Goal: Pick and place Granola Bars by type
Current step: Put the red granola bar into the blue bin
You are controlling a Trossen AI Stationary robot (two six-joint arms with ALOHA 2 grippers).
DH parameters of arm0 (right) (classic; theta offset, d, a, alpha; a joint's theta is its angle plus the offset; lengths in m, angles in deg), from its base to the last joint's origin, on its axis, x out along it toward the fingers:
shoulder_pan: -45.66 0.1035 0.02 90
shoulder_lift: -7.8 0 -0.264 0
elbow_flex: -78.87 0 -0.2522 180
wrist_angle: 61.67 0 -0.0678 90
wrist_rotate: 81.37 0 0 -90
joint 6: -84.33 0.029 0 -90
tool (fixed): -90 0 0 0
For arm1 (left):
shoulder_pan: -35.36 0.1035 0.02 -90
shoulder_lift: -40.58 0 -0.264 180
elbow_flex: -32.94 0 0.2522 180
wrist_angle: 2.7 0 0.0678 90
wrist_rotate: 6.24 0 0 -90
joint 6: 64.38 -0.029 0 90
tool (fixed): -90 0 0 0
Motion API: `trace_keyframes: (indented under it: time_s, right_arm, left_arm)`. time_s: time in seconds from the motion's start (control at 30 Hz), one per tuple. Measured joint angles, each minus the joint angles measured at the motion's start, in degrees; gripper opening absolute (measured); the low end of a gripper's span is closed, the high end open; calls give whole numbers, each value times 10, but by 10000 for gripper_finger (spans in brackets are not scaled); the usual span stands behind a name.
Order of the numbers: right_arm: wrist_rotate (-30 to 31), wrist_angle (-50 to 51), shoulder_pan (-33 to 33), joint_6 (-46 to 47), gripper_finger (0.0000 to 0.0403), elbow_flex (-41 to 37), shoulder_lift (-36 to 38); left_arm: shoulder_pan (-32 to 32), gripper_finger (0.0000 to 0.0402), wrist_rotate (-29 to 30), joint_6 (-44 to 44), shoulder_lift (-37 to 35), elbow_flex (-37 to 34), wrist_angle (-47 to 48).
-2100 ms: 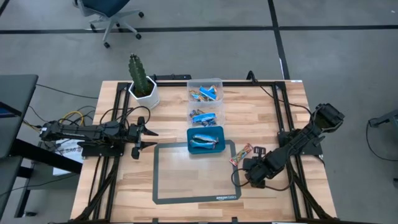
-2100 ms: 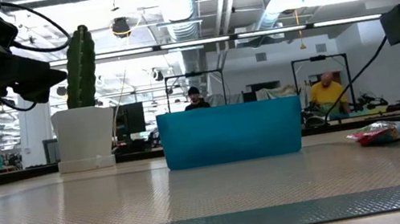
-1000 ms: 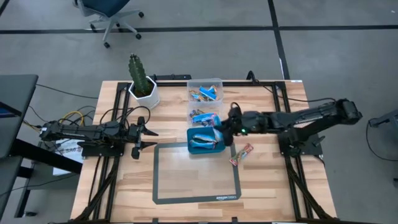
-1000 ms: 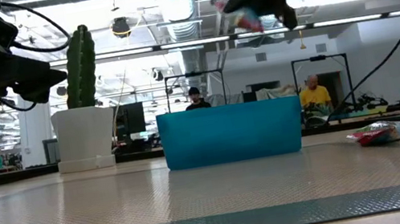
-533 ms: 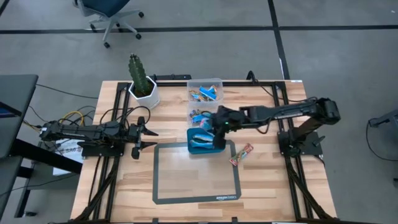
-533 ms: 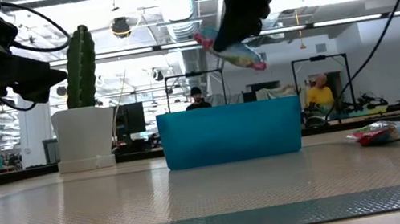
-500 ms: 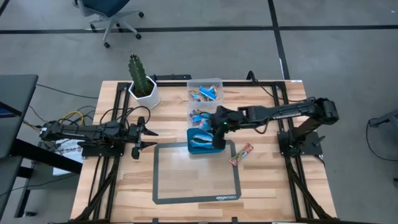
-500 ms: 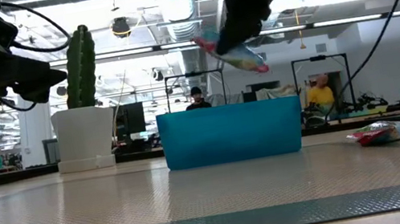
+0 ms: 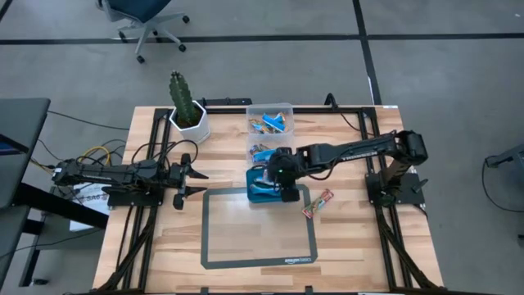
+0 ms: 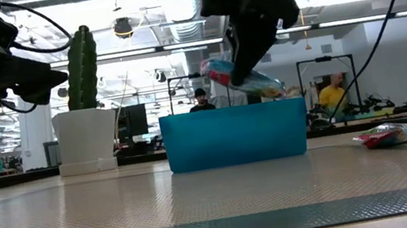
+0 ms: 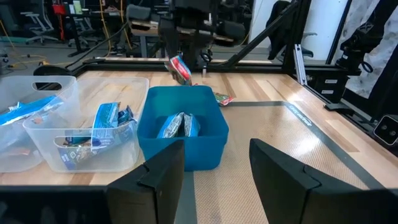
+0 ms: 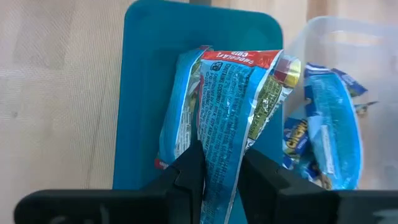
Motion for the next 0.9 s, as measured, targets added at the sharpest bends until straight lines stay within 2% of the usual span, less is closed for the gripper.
trace_keyframes:
  time_s: [0.33,0.67,0.9]
  right_arm:
    - [-2,-7,4,-14,84,3,-12]
    - [-1,-13,4,-5,166,2,-9]
    - [0,66,9,-14,201,2,53]
  left_arm:
    - [0,174,0,5,0,0,0]
    - [0,174,0,3,0,0,0]
    - [0,174,0,4,0,0,0]
